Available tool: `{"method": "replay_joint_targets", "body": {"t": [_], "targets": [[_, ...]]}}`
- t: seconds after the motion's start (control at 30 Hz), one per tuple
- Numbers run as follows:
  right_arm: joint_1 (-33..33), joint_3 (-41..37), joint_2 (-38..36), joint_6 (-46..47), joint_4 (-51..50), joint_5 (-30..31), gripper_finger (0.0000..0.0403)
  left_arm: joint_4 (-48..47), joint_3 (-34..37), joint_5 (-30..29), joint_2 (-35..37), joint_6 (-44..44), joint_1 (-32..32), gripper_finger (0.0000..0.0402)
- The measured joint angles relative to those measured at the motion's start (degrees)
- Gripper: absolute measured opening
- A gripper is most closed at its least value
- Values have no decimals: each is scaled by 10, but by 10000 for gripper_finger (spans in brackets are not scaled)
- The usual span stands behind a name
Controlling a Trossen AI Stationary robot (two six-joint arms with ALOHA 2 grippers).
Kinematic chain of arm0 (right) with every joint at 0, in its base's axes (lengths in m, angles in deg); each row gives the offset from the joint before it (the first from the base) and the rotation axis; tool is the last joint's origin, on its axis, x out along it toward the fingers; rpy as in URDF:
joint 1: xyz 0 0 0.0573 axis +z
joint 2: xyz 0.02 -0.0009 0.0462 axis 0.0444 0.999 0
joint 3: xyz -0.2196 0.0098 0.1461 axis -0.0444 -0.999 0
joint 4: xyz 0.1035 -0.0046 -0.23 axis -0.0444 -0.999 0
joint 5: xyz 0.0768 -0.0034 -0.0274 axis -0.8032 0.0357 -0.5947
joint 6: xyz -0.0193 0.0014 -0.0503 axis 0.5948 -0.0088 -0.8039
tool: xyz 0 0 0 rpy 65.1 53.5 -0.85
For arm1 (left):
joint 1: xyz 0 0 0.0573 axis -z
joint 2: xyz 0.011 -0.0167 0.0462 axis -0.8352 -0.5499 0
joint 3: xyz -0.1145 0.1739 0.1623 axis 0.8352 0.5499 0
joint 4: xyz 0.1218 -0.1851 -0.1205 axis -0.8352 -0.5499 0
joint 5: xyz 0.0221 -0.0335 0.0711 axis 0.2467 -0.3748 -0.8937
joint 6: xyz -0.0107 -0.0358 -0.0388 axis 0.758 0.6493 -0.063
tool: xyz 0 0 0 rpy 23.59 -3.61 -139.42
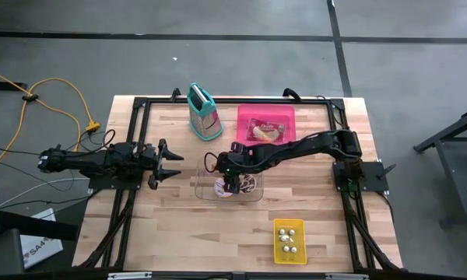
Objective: Pick & Place Food Item
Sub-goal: Put the brown donut into the transparent bin
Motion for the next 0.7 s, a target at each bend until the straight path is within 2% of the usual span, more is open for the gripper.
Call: {"method": "replay_joint_targets", "body": {"t": [0.7], "targets": [[0,0,5,-15,7,0,231,14,0,-2,-3,0,0,246]]}}
